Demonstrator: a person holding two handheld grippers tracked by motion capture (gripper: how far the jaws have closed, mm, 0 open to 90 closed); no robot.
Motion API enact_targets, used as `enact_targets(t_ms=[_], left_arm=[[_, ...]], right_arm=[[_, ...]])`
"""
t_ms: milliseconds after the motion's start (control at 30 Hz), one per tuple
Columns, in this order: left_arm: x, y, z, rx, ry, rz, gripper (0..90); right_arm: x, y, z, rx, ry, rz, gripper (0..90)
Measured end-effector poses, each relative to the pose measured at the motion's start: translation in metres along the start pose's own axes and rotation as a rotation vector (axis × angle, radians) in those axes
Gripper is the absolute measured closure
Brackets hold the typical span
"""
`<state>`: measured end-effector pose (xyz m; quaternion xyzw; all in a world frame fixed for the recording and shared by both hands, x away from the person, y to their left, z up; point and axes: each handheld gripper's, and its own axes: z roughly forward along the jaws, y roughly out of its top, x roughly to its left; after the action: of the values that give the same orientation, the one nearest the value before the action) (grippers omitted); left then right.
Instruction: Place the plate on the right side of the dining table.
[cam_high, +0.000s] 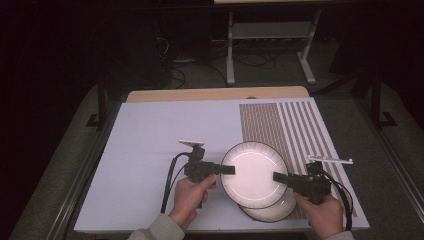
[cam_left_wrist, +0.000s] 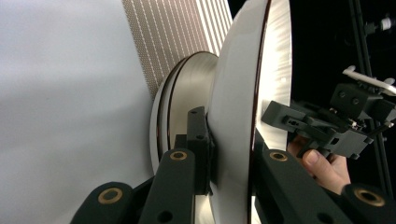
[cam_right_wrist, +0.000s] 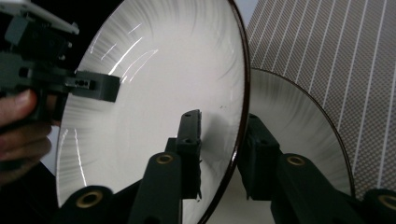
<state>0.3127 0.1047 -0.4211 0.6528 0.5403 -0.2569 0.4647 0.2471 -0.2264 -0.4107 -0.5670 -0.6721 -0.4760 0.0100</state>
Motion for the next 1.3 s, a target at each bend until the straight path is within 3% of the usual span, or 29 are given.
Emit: enact_targets(t_ms=[67, 100, 133, 433, 533, 767, 1067, 1300], left_arm=[[-0.001, -0.001, 0.002, -0.009, 0.0, -0.004, 80.3], [-0.001, -0.001, 0.002, -0.009, 0.0, -0.004, 80.2], [-0.002, -0.001, 0.004, -0.014, -0.002, -0.003, 80.2], [-0.01, 0.003, 0.01, -0.048, -0.003, 0.001, 79.6], [-0.015, 0.006, 0.015, -0.07, -0.002, -0.002, 79.7], [-0.021, 0.017, 0.024, -0.071, 0.003, 0.0, 80.0], [-0.032, 0.043, 0.044, -0.041, 0.023, 0.005, 80.0], [-0.039, 0.056, 0.056, -0.051, 0.034, 0.01, 80.0]], right_arm=[[-0.001, 0.003, -0.002, 0.009, -0.009, 0.081, 75.3], [-0.001, 0.003, -0.002, 0.009, -0.009, 0.081, 75.3], [-0.003, 0.005, -0.004, 0.012, -0.011, 0.133, 76.9], [-0.003, 0.011, -0.012, -0.027, -0.027, 0.178, 79.2], [-0.006, 0.013, -0.017, -0.071, -0.034, 0.206, 79.7], [-0.015, 0.019, -0.019, -0.106, -0.042, 0.24, 79.9], [-0.032, 0.034, -0.024, -0.134, -0.065, 0.289, 79.5], [-0.043, 0.043, -0.027, -0.16, -0.076, 0.323, 79.4]])
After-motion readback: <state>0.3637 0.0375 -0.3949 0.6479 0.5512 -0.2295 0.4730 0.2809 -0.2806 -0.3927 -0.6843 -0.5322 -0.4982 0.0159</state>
